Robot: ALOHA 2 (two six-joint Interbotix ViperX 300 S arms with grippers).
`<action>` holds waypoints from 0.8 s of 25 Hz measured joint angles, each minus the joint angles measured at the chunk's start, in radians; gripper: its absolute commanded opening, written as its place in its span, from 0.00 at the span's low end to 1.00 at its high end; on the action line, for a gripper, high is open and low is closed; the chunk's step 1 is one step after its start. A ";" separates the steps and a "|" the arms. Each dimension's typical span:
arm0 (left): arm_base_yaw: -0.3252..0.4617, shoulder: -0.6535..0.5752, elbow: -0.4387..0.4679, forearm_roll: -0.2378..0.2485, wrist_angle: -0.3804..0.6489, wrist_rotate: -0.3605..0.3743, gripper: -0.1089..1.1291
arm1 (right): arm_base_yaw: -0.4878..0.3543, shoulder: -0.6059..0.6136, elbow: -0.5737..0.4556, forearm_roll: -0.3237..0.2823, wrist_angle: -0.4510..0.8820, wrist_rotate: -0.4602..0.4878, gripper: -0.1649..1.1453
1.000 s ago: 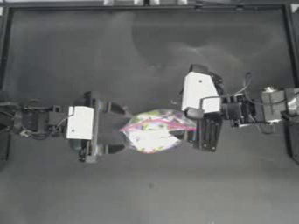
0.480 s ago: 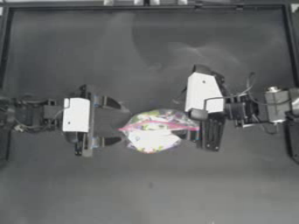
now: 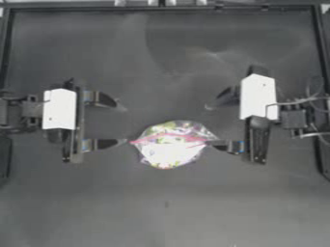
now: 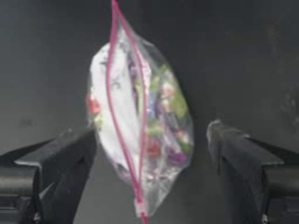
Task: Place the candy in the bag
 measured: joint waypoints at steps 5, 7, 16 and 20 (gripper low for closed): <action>0.000 -0.091 0.005 0.000 0.052 -0.002 0.86 | -0.028 -0.066 0.071 0.005 -0.057 0.003 0.89; 0.000 -0.123 0.015 -0.002 0.057 -0.003 0.86 | -0.038 -0.091 0.094 0.006 -0.077 0.006 0.89; 0.000 -0.255 0.087 -0.035 0.060 -0.003 0.86 | -0.063 -0.187 0.172 0.006 -0.120 0.023 0.89; 0.000 -0.313 0.112 -0.037 0.060 -0.003 0.85 | -0.066 -0.219 0.196 0.005 -0.126 0.025 0.89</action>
